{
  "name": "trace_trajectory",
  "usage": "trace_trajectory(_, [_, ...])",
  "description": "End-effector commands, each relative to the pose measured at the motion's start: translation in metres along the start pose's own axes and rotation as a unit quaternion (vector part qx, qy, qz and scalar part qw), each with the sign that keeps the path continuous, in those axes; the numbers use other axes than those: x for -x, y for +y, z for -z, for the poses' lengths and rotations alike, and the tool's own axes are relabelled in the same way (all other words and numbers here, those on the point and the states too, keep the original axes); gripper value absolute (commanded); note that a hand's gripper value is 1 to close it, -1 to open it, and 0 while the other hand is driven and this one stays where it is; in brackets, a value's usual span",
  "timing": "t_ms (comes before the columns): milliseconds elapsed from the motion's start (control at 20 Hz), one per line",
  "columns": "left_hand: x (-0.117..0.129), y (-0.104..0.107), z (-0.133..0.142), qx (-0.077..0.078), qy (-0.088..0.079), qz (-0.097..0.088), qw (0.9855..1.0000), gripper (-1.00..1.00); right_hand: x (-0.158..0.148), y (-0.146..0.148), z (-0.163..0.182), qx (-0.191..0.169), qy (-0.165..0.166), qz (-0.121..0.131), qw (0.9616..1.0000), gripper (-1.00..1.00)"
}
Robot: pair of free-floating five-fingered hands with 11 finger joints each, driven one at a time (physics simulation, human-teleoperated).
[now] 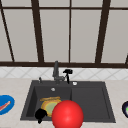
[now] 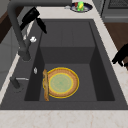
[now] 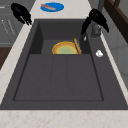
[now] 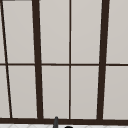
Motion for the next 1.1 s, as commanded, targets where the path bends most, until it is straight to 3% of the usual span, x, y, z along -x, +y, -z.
trace_trajectory(0, [0.0,0.0,0.0,0.0,0.0,0.0,1.0,0.0,0.006,-0.001,0.026,-0.046,0.008,0.004,0.9989,-1.0])
trace_trajectory(450, [0.0,0.0,0.0,0.0,0.0,0.0,1.0,0.0,0.019,-0.014,0.074,-0.124,0.003,0.009,0.9922,-1.0])
trace_trajectory(650, [0.0,0.0,0.0,0.0,0.0,0.0,1.0,0.0,0.023,-0.013,0.093,-0.178,-0.005,0.017,0.9839,-1.0])
trace_trajectory(850, [0.0,0.0,0.0,0.0,0.0,0.0,1.0,0.0,0.024,-0.01,0.115,-0.232,-0.007,0.028,0.9724,-1.0])
trace_trajectory(900, [0.0,0.0,0.0,0.0,0.0,0.0,1.0,0.0,0.023,-0.009,0.12,-0.245,-0.006,0.031,0.9689,1.0])
trace_trajectory(950, [0.0,0.0,0.0,0.0,0.0,0.0,1.0,0.0,0.022,-0.009,0.125,-0.252,-0.009,0.02,0.9674,1.0])
trace_trajectory(1050, [0.0,0.0,0.0,0.0,0.0,0.0,1.0,0.0,0.025,-0.009,0.129,-0.267,-0.009,0.023,0.9632,1.0])
